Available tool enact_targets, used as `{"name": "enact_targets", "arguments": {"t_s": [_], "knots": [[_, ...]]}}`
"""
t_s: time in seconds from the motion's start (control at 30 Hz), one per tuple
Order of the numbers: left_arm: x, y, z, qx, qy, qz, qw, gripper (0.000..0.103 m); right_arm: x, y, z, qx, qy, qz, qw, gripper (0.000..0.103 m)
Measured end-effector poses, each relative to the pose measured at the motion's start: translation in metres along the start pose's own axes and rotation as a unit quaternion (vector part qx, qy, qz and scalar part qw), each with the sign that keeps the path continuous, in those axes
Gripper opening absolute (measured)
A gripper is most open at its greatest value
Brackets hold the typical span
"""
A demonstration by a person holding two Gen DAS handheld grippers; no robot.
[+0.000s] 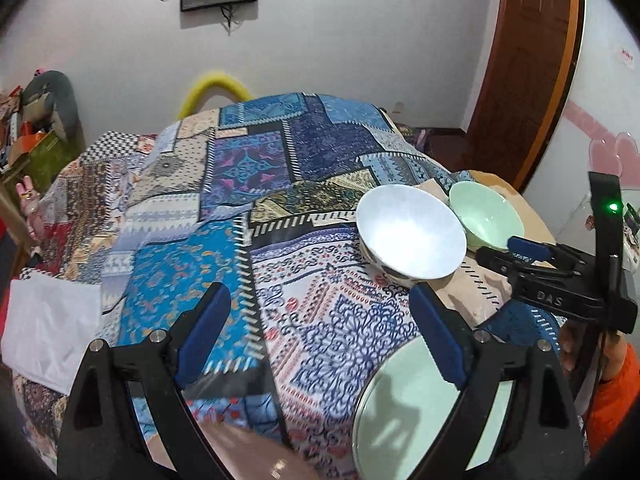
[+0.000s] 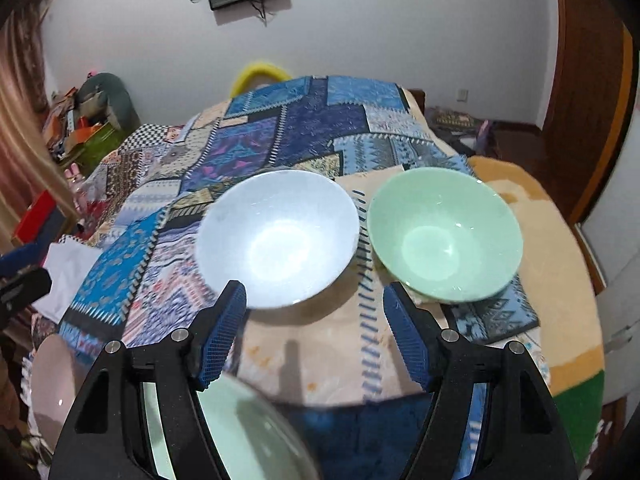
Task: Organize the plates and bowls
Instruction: 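Move both tools to the white spotted bowl and grasp its rim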
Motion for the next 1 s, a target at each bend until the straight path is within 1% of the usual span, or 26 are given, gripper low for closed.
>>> {"name": "enact_targets", "arguments": {"t_s": [0.07, 0.2, 0.27, 0.33, 0.37, 0.47, 0.53, 0.67, 0.77, 0.83, 0.87, 0.93, 1.0], "knots": [[0.013, -0.003, -0.001, 0.0, 0.004, 0.006, 1.0, 0.092, 0.01, -0.001, -0.001, 0.004, -0.002, 0.006, 1.0, 0.058], [0.036, -0.009, -0.001, -0.001, 0.006, 0.016, 0.9999, 0.092, 0.026, -0.002, -0.002, 0.002, -0.002, 0.015, 1.0, 0.049], [0.045, -0.012, 0.0, -0.003, 0.007, 0.02, 0.9998, 0.091, 0.035, -0.001, -0.004, 0.005, -0.01, 0.027, 1.0, 0.041], [0.053, -0.013, 0.0, -0.006, 0.007, 0.024, 0.9997, 0.091, 0.042, 0.001, -0.006, 0.009, -0.017, 0.041, 0.999, 0.037], [0.056, -0.015, 0.0, -0.007, 0.007, 0.025, 0.9996, 0.091, 0.045, 0.0, -0.007, 0.012, -0.019, 0.043, 0.999, 0.034], [0.064, -0.017, -0.002, -0.005, 0.006, 0.027, 0.9996, 0.092, 0.049, 0.003, -0.008, 0.018, -0.027, 0.05, 0.998, 0.029], [0.068, -0.018, -0.004, -0.004, 0.005, 0.028, 0.9996, 0.092, 0.053, 0.003, -0.006, 0.013, -0.03, 0.056, 0.998, 0.026], [0.079, -0.02, -0.007, 0.002, 0.001, 0.035, 0.9994, 0.092, 0.057, 0.0, -0.003, 0.005, -0.032, 0.061, 0.998, 0.026], [0.09, -0.02, -0.008, 0.005, -0.002, 0.046, 0.9989, 0.091, 0.058, 0.001, 0.001, -0.022, -0.03, 0.059, 0.998, 0.026], [0.099, -0.02, -0.008, 0.005, -0.007, 0.056, 0.9984, 0.091, 0.059, 0.001, 0.005, -0.034, -0.044, 0.062, 0.997, 0.025], [0.102, -0.02, -0.007, 0.004, -0.007, 0.06, 0.9981, 0.09, 0.059, 0.001, 0.007, -0.037, -0.051, 0.064, 0.996, 0.025], [0.113, -0.02, -0.007, -0.001, -0.004, 0.075, 0.9972, 0.084, 0.057, 0.002, 0.012, -0.047, -0.071, 0.069, 0.994, 0.025], [0.124, -0.019, -0.005, -0.006, -0.004, 0.094, 0.9956, 0.07, 0.055, 0.003, 0.019, -0.061, -0.082, 0.068, 0.992, 0.025]]}}
Point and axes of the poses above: each gripper's, at about its wrist camera, not at the fingertips, and x roughly the way its jaws point, z to its left, y to its underside, the point moved 5 cm from there along x, roughly the way its jaws point, and after that the axes turned 5 degrees about y, right-handed, at the moved point
